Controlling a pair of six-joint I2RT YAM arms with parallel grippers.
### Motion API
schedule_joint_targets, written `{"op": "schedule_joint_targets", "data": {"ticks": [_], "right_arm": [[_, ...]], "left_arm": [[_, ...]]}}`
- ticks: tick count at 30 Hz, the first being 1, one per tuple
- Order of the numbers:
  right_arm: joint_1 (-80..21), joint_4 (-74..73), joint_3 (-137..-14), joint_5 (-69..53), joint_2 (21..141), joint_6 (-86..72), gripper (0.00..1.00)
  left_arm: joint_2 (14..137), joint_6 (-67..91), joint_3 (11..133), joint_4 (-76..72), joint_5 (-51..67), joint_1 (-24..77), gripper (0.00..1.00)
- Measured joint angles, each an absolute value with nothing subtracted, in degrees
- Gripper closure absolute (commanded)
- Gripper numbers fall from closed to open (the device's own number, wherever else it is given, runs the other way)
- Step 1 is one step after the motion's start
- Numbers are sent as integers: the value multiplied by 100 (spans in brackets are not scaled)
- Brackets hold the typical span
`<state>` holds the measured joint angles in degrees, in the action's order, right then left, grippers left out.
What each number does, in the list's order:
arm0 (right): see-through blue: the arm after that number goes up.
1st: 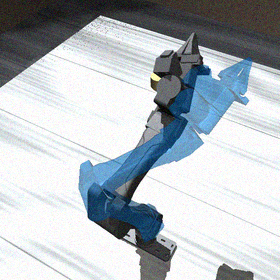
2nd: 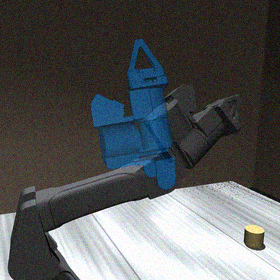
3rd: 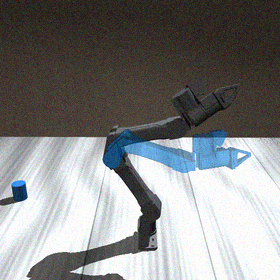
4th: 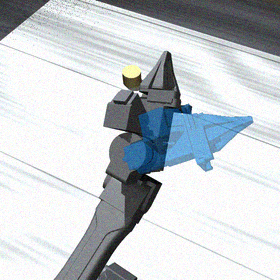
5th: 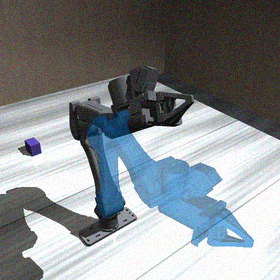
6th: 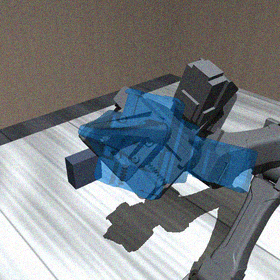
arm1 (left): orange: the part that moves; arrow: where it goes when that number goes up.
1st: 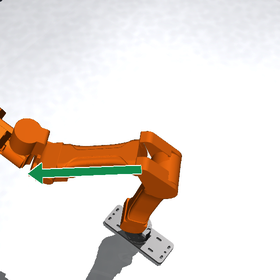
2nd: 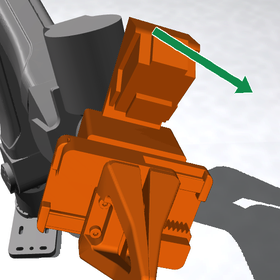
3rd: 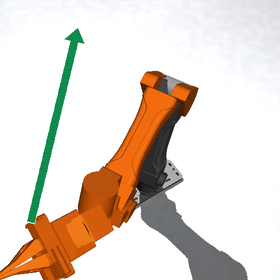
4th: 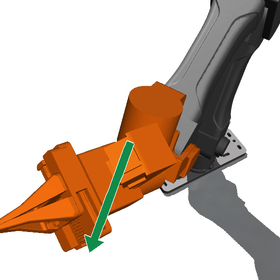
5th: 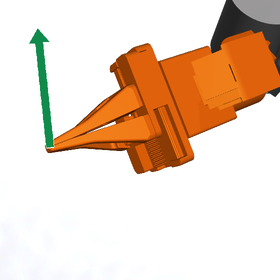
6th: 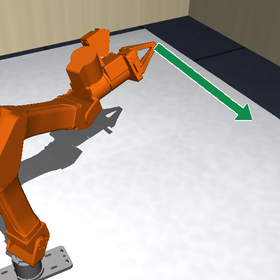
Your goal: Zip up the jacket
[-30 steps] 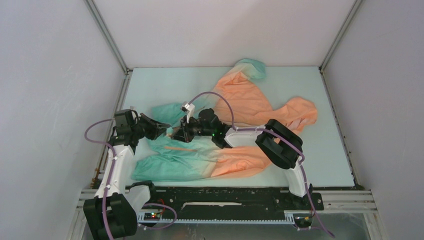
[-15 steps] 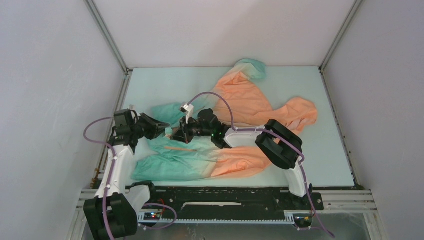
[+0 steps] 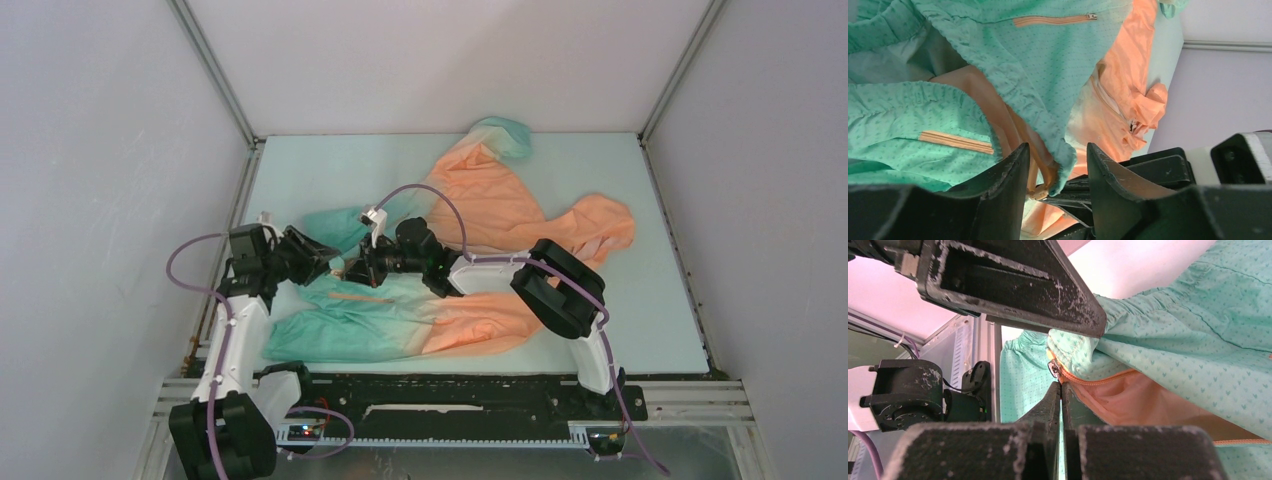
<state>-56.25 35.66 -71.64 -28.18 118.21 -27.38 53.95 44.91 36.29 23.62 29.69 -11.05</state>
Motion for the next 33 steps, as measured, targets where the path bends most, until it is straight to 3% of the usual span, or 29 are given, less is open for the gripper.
{"op": "schedule_joint_targets", "data": {"ticks": [4,12,18,33], "right_arm": [[-5625,3566,-7164,-2821,11821,-2738,100],[-5625,3398,-7236,-2856,11821,-2696,100],[-5621,2364,-7723,-2821,11821,-2628,100],[-5413,-1662,-10355,-3103,12451,-1918,100]], "left_arm": [[5400,4418,3527,2377,2954,-1100,62],[5402,4230,3514,2342,2867,-1087,98],[5400,3828,3520,2534,2644,-1072,100],[4558,3297,3520,2851,2274,-1022,100]]}}
